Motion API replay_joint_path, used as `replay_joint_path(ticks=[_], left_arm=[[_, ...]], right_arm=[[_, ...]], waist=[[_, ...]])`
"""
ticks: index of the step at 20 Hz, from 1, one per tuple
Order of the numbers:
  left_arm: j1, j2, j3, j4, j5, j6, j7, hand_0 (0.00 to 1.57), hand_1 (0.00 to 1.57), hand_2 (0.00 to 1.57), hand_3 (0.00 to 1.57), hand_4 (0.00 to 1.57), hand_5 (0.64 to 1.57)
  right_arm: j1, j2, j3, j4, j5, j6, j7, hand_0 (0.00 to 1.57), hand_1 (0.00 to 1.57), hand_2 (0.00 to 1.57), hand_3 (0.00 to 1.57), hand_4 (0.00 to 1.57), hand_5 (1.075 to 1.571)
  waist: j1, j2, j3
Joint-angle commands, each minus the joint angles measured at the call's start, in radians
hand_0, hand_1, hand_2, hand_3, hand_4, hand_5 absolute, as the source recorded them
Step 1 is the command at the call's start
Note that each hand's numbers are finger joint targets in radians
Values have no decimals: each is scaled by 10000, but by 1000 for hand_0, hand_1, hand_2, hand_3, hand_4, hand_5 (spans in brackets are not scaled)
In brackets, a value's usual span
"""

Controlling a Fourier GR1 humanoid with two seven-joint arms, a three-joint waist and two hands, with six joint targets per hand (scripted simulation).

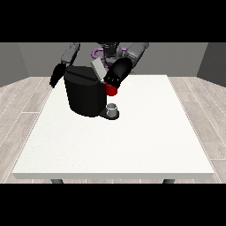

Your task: Insert the coffee pod into the coffee machine and close the lid

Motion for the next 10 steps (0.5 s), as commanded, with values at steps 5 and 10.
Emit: replay_joint_path(ticks=[5,10], left_arm=[[-63,265,453,265,142,380,-390,1138,1138,1136,963,0,1571],[-800,-187,285,-217,68,455,-205,1247,1247,1210,954,0,1571]], right_arm=[[-41,-220,-103,-186,-125,216,166,0,0,0,0,0,1571],[-607,68,-416,594,-175,-261,-238,0,0,0,0,0,1571]], waist=[[-170,220,-21],[223,630,-12]])
